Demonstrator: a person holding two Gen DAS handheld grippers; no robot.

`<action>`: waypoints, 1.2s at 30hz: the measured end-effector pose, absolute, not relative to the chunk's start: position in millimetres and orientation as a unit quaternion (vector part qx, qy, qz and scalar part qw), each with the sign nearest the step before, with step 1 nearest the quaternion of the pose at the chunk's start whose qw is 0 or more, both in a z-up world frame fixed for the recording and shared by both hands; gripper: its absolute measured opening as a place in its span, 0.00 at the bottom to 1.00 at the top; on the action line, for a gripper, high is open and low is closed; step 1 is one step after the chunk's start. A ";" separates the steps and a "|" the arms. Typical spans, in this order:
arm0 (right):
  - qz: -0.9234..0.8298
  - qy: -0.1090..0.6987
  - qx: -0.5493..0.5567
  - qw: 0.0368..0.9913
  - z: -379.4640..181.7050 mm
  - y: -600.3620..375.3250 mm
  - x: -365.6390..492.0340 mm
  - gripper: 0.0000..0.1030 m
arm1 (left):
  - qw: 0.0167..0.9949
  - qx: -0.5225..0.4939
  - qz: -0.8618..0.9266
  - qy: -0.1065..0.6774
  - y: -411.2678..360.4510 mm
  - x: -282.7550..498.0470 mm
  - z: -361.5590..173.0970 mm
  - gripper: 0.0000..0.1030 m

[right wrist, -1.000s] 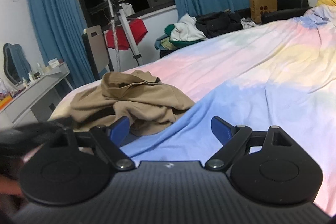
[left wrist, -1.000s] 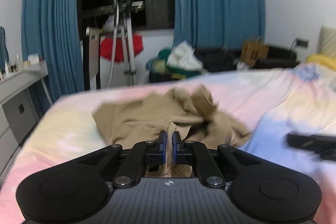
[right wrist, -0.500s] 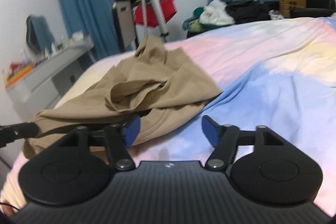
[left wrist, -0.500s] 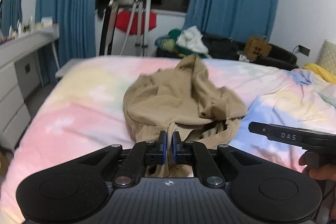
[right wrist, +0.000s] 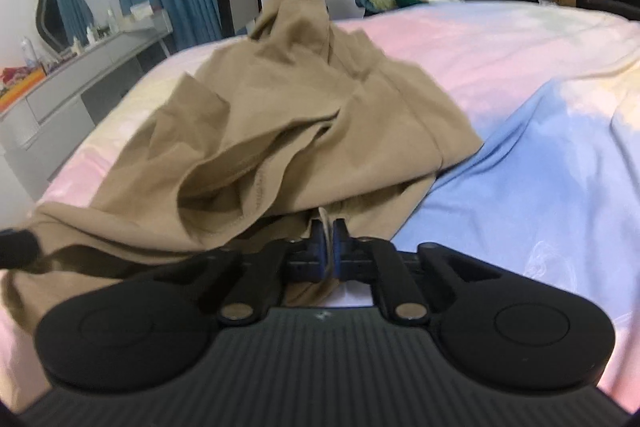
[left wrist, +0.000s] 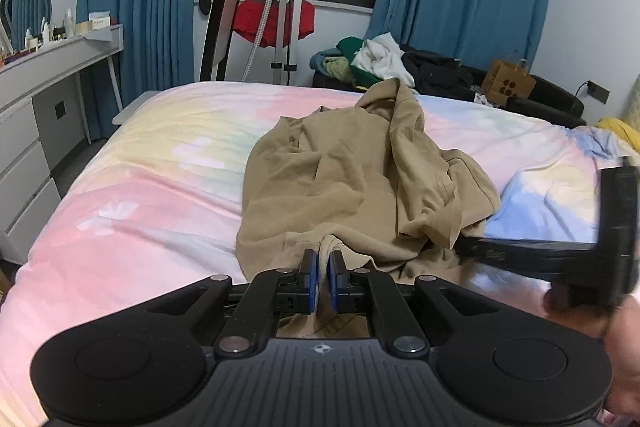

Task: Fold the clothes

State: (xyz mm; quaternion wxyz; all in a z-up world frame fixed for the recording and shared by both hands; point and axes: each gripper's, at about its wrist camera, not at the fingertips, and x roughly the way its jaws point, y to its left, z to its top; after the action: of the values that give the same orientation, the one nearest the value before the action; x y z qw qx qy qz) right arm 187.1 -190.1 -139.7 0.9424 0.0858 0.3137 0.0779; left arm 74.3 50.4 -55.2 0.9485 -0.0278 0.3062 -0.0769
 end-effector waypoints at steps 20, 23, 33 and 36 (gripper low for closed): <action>0.055 0.375 0.135 0.915 -124.9 -228.2 122.5 0.04 | 0.945 -0.001 -0.140 0.294 42.5 37.6 -38.9 0.54; 0.057 0.374 0.160 0.912 -124.0 -235.3 123.6 0.05 | 0.944 0.001 -0.175 0.281 28.0 45.5 -30.8 0.61; 0.054 0.363 0.172 0.914 -137.3 -240.0 136.1 0.05 | 0.919 -0.003 -0.198 0.341 -45.9 144.7 -74.6 0.30; 0.058 0.363 0.181 0.912 -140.4 -243.3 137.1 0.06 | 0.921 -0.017 -0.185 0.342 -42.3 161.8 -79.4 0.02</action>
State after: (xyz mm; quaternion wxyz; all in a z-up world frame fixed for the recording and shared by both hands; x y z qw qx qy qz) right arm 137.1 -243.3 -140.4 0.9123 0.1810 0.3627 0.0577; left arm 161.8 -42.3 -79.4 0.9210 -0.0167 0.3424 -0.1849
